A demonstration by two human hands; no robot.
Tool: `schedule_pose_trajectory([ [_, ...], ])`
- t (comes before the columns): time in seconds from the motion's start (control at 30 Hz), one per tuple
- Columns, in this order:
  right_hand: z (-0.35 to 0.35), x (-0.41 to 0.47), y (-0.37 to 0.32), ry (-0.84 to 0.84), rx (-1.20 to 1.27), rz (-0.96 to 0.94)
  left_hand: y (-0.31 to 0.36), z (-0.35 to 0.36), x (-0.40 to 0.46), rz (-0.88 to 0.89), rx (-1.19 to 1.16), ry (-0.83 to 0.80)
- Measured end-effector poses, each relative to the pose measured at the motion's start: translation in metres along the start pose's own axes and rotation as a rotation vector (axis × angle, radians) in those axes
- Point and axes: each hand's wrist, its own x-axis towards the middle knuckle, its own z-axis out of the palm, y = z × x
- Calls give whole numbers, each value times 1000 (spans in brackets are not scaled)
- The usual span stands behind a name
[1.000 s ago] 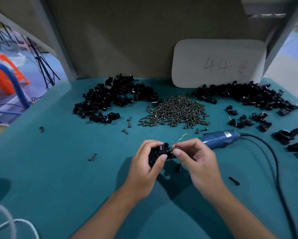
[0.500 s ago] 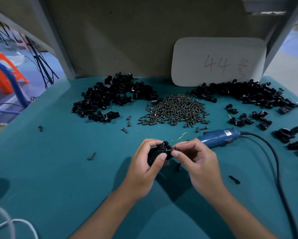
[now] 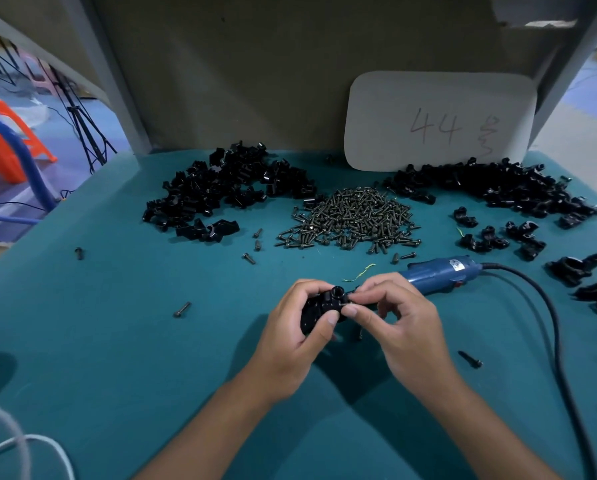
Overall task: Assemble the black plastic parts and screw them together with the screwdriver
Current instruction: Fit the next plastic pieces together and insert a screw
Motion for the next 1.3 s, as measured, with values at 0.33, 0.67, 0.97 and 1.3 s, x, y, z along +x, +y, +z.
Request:
schedule_pose_trajectory([
  [0.33, 2, -2, 9, -41, -413, -194, 4, 2, -1, 36, 84, -66],
  [0.67, -10, -2, 8, -305, -494, -148, -2, 2, 0, -18, 25, -4],
  [0.97, -10, -1, 0, -329, -330, -89, 3, 4, -1, 90, 121, -60],
  [1.3, -18, -1, 1, -367, -480, -169, 6, 1, -2, -30, 51, -40],
])
